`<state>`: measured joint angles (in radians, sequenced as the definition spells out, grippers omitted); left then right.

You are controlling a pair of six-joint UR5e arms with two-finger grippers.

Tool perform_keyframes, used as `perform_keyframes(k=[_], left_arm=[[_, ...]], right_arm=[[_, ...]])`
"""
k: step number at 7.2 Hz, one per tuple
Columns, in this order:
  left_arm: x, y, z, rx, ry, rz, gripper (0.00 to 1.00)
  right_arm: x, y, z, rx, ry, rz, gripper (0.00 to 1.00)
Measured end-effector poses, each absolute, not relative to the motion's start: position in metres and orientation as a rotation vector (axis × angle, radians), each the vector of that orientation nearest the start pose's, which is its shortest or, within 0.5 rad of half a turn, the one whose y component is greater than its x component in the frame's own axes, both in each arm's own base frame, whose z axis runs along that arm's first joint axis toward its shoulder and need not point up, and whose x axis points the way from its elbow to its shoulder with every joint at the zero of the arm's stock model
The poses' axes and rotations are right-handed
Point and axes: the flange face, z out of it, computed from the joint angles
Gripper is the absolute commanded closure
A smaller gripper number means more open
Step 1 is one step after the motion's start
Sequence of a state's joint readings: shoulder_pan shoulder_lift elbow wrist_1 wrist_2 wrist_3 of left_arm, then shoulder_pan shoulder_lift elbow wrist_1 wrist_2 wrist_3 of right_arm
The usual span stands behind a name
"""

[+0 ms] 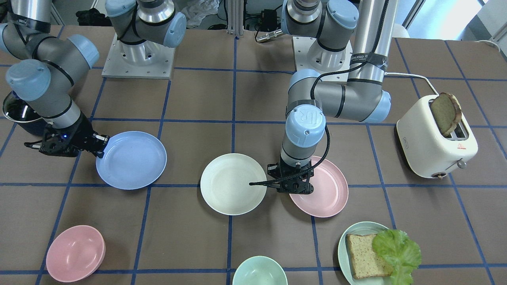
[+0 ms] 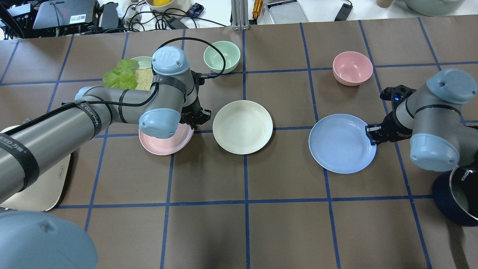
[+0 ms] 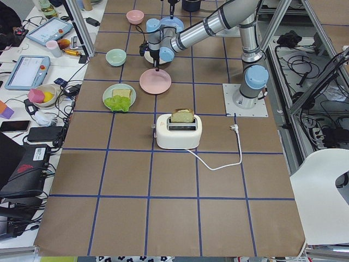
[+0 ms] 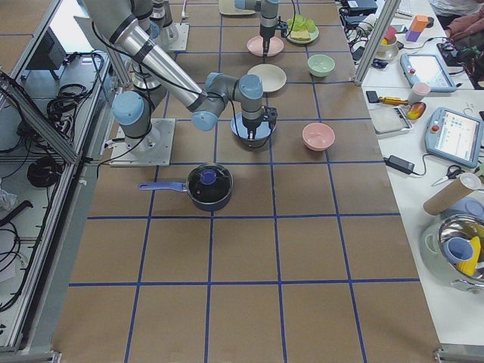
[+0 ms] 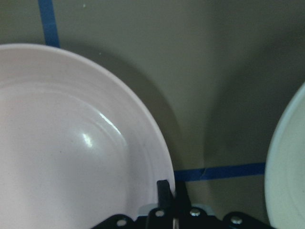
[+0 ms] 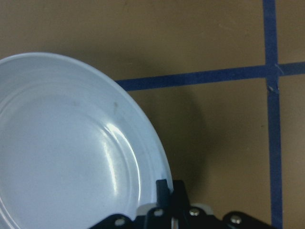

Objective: Stack three plates with pink and blue
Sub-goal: 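Slide pink plate toward cream plate with left gripper while right lifts blue plate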

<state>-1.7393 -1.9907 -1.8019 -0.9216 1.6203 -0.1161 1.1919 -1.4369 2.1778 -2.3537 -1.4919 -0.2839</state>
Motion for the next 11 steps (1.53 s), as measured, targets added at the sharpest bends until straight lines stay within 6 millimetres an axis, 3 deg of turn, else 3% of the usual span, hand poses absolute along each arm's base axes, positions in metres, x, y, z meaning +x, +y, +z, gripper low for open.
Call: perform_keyframes(k=[2, 4, 5, 7, 9, 11], left_arm=[[-0.261, -0.557, 0.248, -0.029, 3.083, -0.034, 1.0], [-0.332, -0.56, 0.289, -0.158, 3.076, -0.012, 1.0], [-0.365, -0.559, 0.293, -0.216, 3.074, -0.008, 1.0], [-0.423, -0.548, 0.274, -0.261, 3.066, -0.005, 1.0], [-0.449, -0.549, 0.259, -0.249, 3.065, -0.005, 1.0], [-0.461, -0.554, 0.255, -0.238, 3.07, -0.017, 1.0]], right_arm=[[-0.043, -0.489, 0.26, 0.144, 3.074, -0.087, 1.0], [-0.052, -0.513, 0.303, 0.138, 3.068, -0.053, 1.0], [-0.056, -0.524, 0.32, 0.136, 3.07, -0.055, 1.0], [-0.058, -0.536, 0.341, 0.15, 3.065, -0.03, 1.0], [-0.053, -0.534, 0.342, 0.172, 3.059, -0.003, 1.0], [-0.052, -0.533, 0.34, 0.183, 3.056, 0.0, 1.0]])
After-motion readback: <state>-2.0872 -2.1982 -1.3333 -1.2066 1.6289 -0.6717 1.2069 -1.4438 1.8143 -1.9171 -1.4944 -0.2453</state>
